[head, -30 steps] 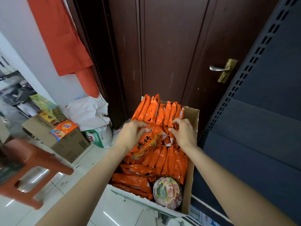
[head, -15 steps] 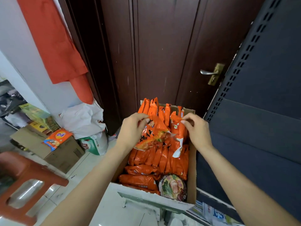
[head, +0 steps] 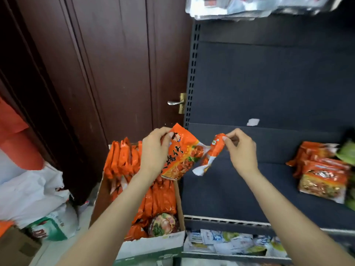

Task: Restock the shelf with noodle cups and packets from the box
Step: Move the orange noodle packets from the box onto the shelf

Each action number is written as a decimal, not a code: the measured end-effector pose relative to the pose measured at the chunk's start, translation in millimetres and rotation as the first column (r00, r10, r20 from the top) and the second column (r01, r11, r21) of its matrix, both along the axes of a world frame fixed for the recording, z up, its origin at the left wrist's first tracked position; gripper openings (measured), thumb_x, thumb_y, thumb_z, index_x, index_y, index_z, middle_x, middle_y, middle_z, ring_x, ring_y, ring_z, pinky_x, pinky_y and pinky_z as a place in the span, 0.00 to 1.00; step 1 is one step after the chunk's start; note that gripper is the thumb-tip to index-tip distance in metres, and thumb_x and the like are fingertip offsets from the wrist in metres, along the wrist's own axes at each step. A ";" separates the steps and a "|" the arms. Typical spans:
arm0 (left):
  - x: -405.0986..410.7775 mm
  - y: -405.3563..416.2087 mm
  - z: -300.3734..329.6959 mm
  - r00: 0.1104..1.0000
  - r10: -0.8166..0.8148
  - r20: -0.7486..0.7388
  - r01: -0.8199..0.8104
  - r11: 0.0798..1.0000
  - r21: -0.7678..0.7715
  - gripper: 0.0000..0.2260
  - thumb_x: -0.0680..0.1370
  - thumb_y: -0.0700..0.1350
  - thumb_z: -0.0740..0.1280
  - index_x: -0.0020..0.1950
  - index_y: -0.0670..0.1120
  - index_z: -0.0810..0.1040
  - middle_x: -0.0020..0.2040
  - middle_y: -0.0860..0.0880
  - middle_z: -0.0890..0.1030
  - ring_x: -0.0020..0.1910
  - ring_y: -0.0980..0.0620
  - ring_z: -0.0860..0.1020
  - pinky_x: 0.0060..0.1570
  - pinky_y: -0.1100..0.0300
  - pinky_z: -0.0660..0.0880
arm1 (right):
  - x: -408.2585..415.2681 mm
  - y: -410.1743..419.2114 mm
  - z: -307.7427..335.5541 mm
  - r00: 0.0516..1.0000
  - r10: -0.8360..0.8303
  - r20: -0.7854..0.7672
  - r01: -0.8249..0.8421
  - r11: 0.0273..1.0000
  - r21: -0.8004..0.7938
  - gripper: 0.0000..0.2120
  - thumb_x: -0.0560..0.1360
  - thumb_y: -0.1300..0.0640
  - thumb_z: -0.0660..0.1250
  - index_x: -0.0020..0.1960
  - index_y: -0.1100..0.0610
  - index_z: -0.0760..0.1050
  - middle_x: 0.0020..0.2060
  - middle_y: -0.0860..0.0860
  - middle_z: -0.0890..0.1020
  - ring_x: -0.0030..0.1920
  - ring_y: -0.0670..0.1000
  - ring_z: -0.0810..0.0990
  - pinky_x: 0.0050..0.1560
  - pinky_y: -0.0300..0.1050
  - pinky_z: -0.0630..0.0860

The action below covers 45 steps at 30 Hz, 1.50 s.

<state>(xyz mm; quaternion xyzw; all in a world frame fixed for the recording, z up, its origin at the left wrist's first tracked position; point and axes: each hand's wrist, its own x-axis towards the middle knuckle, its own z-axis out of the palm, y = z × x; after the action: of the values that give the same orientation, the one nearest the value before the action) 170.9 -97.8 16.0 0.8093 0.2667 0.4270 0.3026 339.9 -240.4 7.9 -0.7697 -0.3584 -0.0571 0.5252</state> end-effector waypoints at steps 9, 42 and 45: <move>132.0 -110.2 -12.6 0.987 -0.161 -0.016 0.159 0.982 -0.106 0.07 0.79 0.43 0.64 0.51 0.46 0.82 0.45 0.53 0.83 0.47 0.55 0.79 0.50 0.60 0.73 | 104.6 -154.9 -15.8 0.951 -0.303 -0.057 0.291 0.943 -0.163 0.08 0.75 0.60 0.67 0.37 0.59 0.74 0.32 0.48 0.78 0.36 0.50 0.76 0.37 0.41 0.66; 406.6 -310.1 -118.6 0.859 -0.437 -0.266 0.207 0.772 -0.601 0.07 0.81 0.42 0.61 0.49 0.46 0.79 0.43 0.48 0.81 0.39 0.54 0.79 0.37 0.67 0.74 | 325.7 -352.3 -78.2 0.856 -0.271 -0.441 0.217 0.961 -0.170 0.06 0.78 0.61 0.63 0.43 0.62 0.71 0.35 0.54 0.78 0.32 0.51 0.82 0.35 0.46 0.82; 408.5 -308.5 -118.2 0.876 -0.446 -0.186 0.190 0.672 -0.716 0.07 0.80 0.40 0.61 0.48 0.46 0.78 0.47 0.43 0.81 0.42 0.49 0.80 0.44 0.60 0.78 | 327.9 -346.4 -84.4 0.827 -0.272 -0.492 0.243 0.962 -0.123 0.05 0.78 0.61 0.63 0.44 0.62 0.72 0.38 0.57 0.79 0.35 0.52 0.83 0.36 0.46 0.82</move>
<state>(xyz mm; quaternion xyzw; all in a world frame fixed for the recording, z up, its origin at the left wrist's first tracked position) 579.4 -406.3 -102.2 0.7381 0.3047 0.0902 0.5952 667.8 -586.9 -76.5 -0.8130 -0.1029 0.0857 0.5666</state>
